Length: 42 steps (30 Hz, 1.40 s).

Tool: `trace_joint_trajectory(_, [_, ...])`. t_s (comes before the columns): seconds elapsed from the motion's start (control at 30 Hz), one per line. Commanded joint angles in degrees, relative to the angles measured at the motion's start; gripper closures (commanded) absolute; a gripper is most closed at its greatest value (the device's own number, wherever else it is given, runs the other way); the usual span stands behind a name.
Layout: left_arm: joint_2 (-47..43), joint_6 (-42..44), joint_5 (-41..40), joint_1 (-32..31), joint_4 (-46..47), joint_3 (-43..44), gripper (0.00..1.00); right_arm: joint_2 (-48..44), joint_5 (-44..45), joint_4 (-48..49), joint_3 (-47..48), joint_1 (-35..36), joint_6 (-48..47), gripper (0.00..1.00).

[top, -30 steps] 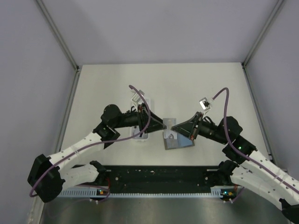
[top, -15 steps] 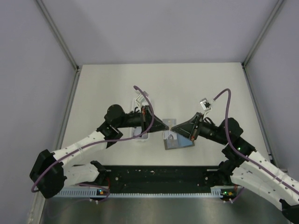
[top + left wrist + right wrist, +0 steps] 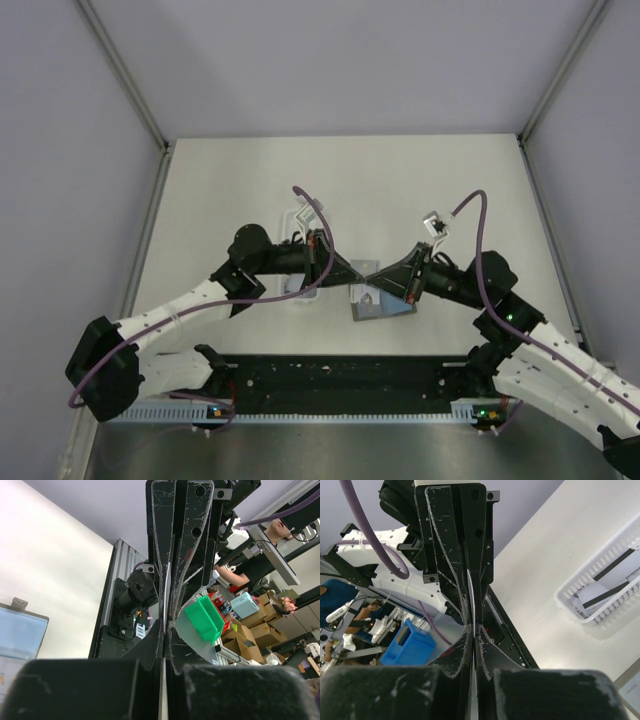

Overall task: Put the credit cards into the card holder
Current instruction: Insert the credit card into the card holder.

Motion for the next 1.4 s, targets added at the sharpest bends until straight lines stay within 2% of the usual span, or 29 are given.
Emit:
trace_joint_trajectory(0.0, [-0.24,1.52,0.64,-0.92,1.37,2.08,1.00,-0.37,0.16,1.03,1.85,-0.18,-1.22,1.00])
trace_joint_trajectory(0.03, [-0.32,2.04,0.29,-0.83,0.67,2.17,0.95,-0.46,0.43,0.42,2.02,-0.18,-1.40,1.00])
trace_joint_trajectory(0.07, [-0.50,2.74,-0.49,-0.75,-0.55,2.43,0.87,-0.72,1.30,-0.98,2.28,-0.18,-2.09,1.00])
trace_joint_trajectory(0.13, [-1.03,5.20,-2.69,-0.66,-4.24,2.87,0.63,-1.77,6.02,-5.88,3.77,-0.26,-4.20,1.00])
trace_joint_trajectory(0.17, [-1.38,6.87,-4.09,-0.66,-6.61,2.96,0.55,-2.13,9.53,-10.96,4.91,-0.18,-5.60,1.00])
trace_joint_trajectory(0.23, [-1.90,9.86,-9.35,-0.57,-12.48,3.57,0.48,-1.69,18.92,-22.56,7.46,-0.18,-7.98,1.00])
trace_joint_trajectory(0.33, [-0.77,12.41,-14.03,-0.66,-18.74,4.98,0.47,3.39,31.16,-36.11,10.98,-0.61,-10.53,1.00])
trace_joint_trajectory(0.4, [0.55,13.38,-17.01,-1.44,-20.95,5.16,0.47,8.39,35.04,-41.39,12.13,-1.58,-11.41,1.00])
trace_joint_trajectory(0.47, [1.69,14.44,-21.22,-2.85,-22.79,4.54,0.47,12.18,35.32,-43.78,12.13,-3.24,-11.94,1.00])
trace_joint_trajectory(0.57, [4.67,14.44,-26.32,-5.13,-23.68,3.40,0.46,16.84,32.69,-44.76,11.78,-6.41,-12.65,1.00])
trace_joint_trajectory(0.67, [7.93,14.09,-29.84,-6.98,-23.24,2.52,0.50,21.41,31.98,-45.63,12.39,-8.08,-14.31,1.00])
trace_joint_trajectory(0.97, [11.71,13.03,-31.62,-8.13,-21.22,1.55,0.50,33.89,35.14,-48.01,16.70,-9.05,-18.54,1.00])
trace_joint_trajectory(1.37, [15.05,12.86,-31.27,-8.13,-18.15,1.64,0.53,37.69,31.72,-45.64,16.97,-9.05,-19.15,1.00])
